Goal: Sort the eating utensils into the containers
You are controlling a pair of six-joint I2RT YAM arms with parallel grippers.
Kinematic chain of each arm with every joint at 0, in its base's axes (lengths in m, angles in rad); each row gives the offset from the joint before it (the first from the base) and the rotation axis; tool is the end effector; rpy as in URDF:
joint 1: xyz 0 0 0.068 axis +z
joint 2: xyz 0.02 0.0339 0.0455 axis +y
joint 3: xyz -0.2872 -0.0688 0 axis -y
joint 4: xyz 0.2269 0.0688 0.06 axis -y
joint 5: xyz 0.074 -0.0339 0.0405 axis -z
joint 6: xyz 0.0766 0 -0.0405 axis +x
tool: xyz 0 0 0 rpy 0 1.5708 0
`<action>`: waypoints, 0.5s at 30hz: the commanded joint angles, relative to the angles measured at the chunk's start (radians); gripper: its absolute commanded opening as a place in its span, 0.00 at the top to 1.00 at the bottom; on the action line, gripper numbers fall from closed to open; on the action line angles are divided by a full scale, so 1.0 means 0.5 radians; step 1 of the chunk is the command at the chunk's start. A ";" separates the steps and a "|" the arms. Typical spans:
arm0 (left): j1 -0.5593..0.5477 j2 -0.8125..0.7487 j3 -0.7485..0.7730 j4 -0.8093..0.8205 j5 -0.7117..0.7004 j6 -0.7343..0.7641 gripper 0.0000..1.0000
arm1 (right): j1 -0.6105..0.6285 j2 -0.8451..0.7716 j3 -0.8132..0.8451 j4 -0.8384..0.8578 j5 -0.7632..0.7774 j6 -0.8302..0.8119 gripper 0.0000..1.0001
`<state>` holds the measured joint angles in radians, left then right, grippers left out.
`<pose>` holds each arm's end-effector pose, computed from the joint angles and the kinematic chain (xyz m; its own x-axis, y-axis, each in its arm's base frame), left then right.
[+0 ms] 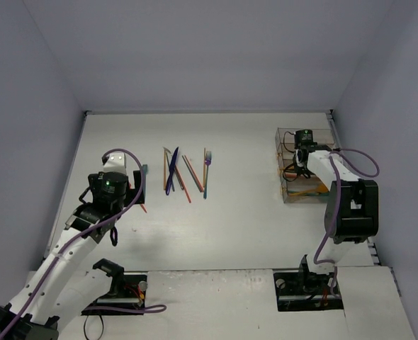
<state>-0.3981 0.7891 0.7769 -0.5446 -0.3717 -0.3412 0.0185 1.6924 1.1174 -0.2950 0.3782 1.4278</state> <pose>0.1663 -0.0398 0.2977 -0.4848 -0.1343 -0.8642 -0.0905 0.9905 -0.1032 0.3720 -0.0214 0.2146 0.1097 0.9220 -0.3712 0.7879 0.1470 0.5980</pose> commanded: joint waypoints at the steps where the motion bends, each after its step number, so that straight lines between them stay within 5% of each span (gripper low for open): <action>1: -0.002 -0.008 0.078 0.068 -0.048 0.029 0.04 | -0.016 -0.053 -0.004 0.016 0.169 0.152 0.94; 15: -0.002 0.002 0.081 0.067 -0.033 0.028 0.04 | -0.029 -0.175 -0.088 0.016 0.181 0.145 0.83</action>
<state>-0.3981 0.7891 0.7769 -0.5448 -0.3716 -0.3412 0.0116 1.6817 1.0768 -0.2880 0.4046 1.4776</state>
